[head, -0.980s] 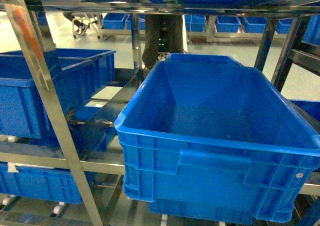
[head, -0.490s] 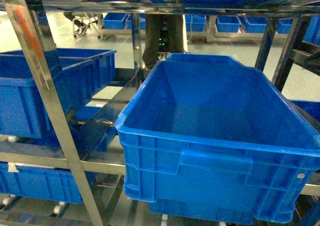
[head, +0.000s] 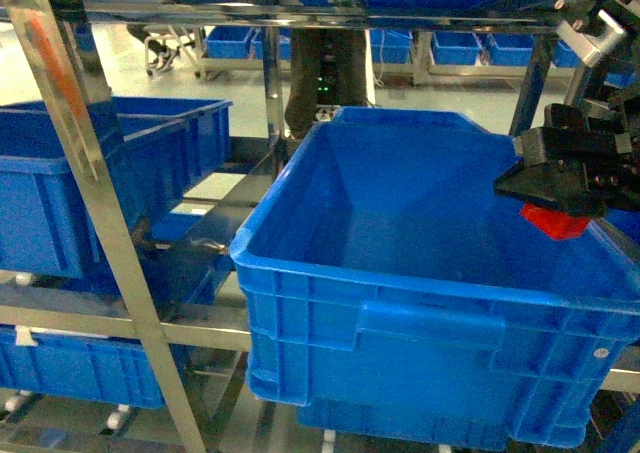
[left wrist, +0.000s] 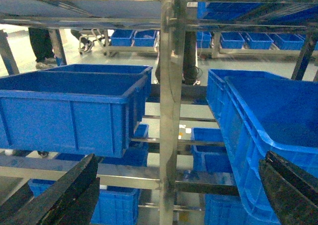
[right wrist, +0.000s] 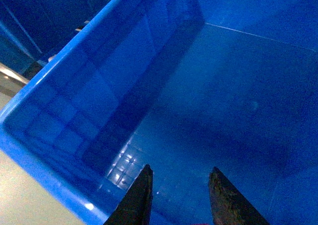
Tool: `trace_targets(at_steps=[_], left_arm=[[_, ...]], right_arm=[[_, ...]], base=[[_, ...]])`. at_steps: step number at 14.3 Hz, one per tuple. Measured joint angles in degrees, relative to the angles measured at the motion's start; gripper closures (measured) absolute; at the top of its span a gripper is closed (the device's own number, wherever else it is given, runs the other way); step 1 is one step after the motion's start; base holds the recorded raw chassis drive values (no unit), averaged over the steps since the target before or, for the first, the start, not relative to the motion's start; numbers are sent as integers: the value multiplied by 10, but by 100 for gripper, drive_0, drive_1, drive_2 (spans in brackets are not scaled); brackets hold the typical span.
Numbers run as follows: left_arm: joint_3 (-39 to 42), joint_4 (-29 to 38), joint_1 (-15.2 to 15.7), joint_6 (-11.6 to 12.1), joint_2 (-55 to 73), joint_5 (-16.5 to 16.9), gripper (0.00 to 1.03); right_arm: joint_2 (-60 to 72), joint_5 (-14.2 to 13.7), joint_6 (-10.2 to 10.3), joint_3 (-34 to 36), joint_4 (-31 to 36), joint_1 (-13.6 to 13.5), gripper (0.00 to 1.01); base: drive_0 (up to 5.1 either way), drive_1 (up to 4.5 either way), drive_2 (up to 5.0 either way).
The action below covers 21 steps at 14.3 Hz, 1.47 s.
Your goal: Pick red block from blue box to shelf
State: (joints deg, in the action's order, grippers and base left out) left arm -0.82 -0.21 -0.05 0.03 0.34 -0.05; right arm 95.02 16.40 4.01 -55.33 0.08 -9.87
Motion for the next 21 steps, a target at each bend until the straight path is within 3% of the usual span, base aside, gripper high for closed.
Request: trace_targets(at_steps=[3,7,14,17,21], left_arm=[[0,0,0,0,0,0,5],[0,0,0,0,0,0,5],[0,0,0,0,0,0,5],[0,0,0,0,0,0,5],[0,0,0,0,0,0,5]], right_arm=[[74,-11,-2,-69,-6,-4,73],[149,-7,3,-146,-52,-10,73],[185,-20,4,-159,-48,-19,73],[239,-43,2,-165,-23,-30,73],[318,-104,-18,-195,67,-48,73]], base=[[0,0,0],[0,0,0],[0,0,0],[0,0,0],[0,0,0]])
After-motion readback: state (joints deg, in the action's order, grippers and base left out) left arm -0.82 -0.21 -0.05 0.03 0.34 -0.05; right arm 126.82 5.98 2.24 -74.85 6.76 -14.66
